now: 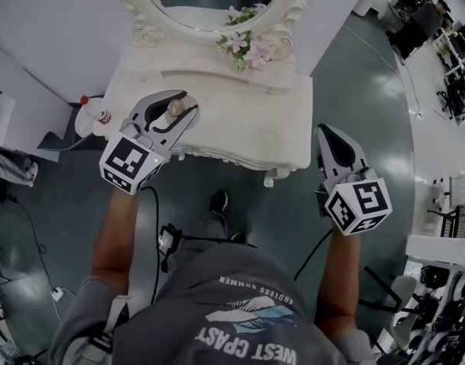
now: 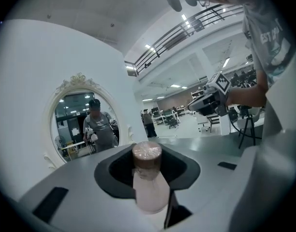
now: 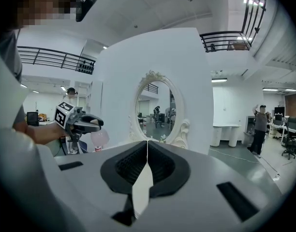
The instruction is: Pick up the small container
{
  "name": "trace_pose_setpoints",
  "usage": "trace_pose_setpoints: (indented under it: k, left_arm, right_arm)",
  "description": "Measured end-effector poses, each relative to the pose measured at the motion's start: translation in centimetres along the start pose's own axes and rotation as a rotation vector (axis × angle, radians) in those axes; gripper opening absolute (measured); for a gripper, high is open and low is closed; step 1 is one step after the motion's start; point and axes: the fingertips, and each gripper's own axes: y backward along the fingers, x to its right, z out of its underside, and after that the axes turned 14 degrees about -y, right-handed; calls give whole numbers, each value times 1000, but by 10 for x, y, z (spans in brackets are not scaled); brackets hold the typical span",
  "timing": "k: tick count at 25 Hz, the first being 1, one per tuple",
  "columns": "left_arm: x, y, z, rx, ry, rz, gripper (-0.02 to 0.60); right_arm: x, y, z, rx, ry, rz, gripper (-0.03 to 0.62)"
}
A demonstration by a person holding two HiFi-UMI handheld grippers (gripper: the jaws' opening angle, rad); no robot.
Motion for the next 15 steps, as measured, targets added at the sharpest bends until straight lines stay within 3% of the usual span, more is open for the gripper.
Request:
trace_pose_setpoints:
  k: [15]
  left_arm:
    - [4,70,-26,-68,-34,-57,135]
  right_arm:
    - [-22,-13,-39,59,35,-99,26]
